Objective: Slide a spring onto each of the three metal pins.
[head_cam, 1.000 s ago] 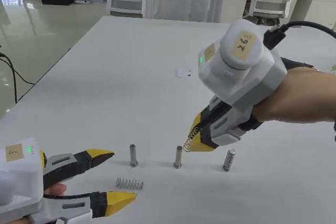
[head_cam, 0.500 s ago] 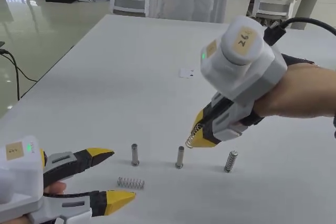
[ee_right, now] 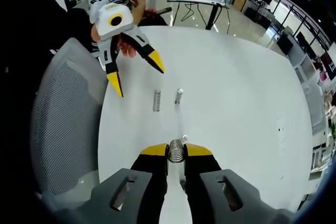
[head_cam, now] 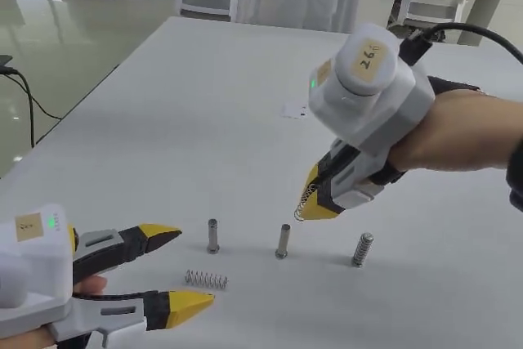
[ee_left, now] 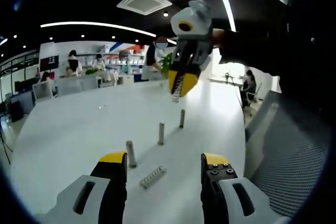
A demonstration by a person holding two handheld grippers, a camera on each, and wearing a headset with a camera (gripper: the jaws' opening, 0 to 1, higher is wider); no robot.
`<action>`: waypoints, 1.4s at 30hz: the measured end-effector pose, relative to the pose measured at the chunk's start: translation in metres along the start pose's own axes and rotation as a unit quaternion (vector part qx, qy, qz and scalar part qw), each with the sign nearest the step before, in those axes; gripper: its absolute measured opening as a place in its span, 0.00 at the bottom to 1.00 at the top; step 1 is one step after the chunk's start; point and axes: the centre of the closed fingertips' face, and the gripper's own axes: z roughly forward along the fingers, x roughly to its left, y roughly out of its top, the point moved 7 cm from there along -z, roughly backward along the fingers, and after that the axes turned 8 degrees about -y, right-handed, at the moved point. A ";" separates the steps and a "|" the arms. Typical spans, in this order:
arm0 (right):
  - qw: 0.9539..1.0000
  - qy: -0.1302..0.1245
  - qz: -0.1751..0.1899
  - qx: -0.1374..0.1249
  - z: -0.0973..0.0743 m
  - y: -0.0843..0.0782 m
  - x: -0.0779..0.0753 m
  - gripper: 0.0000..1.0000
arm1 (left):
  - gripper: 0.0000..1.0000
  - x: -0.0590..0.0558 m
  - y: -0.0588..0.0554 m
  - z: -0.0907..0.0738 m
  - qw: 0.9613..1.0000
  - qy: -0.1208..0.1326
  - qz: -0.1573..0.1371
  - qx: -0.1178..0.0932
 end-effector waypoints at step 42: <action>0.998 0.016 -0.023 0.048 0.048 -0.004 -0.014 0.08 | 0.50 0.000 -0.008 -0.001 1.000 0.005 -0.002 0.008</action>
